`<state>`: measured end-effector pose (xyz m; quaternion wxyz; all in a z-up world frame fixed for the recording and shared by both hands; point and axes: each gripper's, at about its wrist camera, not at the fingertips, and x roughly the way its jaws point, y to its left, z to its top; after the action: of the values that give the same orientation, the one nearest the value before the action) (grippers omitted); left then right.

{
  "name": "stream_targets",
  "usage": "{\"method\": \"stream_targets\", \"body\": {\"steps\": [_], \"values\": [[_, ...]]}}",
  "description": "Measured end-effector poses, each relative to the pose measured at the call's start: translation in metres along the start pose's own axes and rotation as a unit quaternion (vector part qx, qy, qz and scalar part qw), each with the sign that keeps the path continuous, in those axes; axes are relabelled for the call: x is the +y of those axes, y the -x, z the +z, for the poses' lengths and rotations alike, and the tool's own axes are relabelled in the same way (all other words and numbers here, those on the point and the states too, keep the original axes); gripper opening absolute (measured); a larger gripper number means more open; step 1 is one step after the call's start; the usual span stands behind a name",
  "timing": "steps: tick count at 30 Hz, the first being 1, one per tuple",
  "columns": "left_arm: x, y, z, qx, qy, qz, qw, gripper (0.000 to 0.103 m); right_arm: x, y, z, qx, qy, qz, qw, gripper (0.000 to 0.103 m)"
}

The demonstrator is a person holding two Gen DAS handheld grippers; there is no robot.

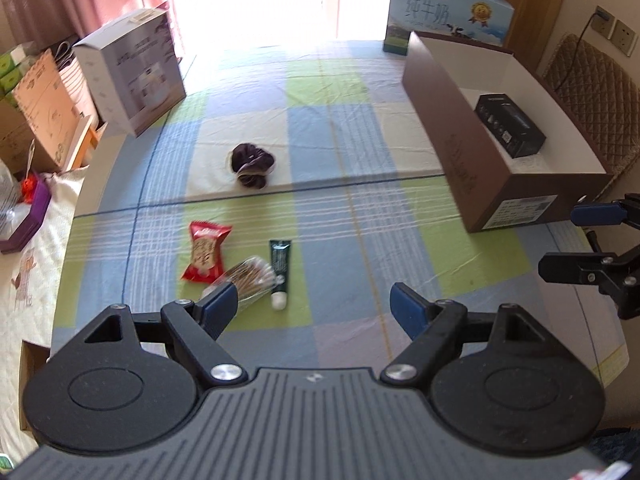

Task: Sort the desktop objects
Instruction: 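Move both open tools back toward the cotton swab bag and green tube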

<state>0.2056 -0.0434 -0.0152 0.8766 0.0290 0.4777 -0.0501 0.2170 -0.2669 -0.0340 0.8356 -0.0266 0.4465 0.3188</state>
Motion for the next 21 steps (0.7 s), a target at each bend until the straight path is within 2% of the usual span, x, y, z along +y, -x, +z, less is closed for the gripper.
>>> {"method": "stream_targets", "body": {"steps": [12,21], "values": [[0.054,0.0,-0.023,0.016,0.039,0.031,0.9986,0.081,0.045,-0.047,0.003,0.03,0.016,0.033,0.999,0.101],[0.077,-0.005,-0.031,0.022,0.048,0.038,0.9979,0.081,0.07,-0.078,0.003,0.041,0.026,0.04,0.998,0.101]]}}
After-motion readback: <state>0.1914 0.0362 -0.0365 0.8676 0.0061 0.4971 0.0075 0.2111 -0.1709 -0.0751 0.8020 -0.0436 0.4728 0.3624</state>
